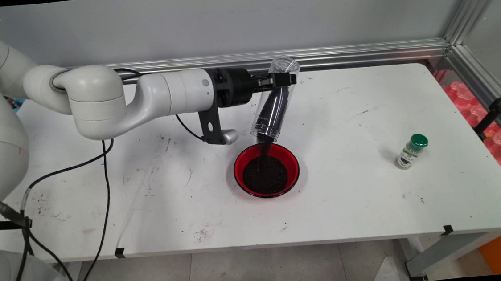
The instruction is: Pour the black seasoning powder in the red bowl
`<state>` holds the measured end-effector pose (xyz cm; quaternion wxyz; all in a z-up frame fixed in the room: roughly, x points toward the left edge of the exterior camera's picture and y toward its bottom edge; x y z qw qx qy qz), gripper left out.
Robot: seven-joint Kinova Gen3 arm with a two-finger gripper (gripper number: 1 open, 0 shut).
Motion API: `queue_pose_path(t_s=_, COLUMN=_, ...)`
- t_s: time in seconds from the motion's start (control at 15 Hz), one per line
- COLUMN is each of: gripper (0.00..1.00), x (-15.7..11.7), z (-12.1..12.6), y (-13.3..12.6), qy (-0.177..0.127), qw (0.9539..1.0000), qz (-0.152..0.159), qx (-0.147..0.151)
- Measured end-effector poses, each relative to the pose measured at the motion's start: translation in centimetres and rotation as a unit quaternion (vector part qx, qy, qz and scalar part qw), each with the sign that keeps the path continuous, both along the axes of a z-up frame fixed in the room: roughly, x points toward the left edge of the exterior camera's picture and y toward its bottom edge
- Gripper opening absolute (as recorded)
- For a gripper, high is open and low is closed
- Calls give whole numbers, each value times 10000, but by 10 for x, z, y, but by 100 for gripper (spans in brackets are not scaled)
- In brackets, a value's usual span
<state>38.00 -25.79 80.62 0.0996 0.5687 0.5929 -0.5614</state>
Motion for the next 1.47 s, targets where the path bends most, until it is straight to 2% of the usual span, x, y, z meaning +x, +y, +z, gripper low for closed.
queue_pose_path(t_s=1.47, gripper=0, x=0, z=4, y=-3, qy=-10, qw=9998, qz=-52, qx=-166)
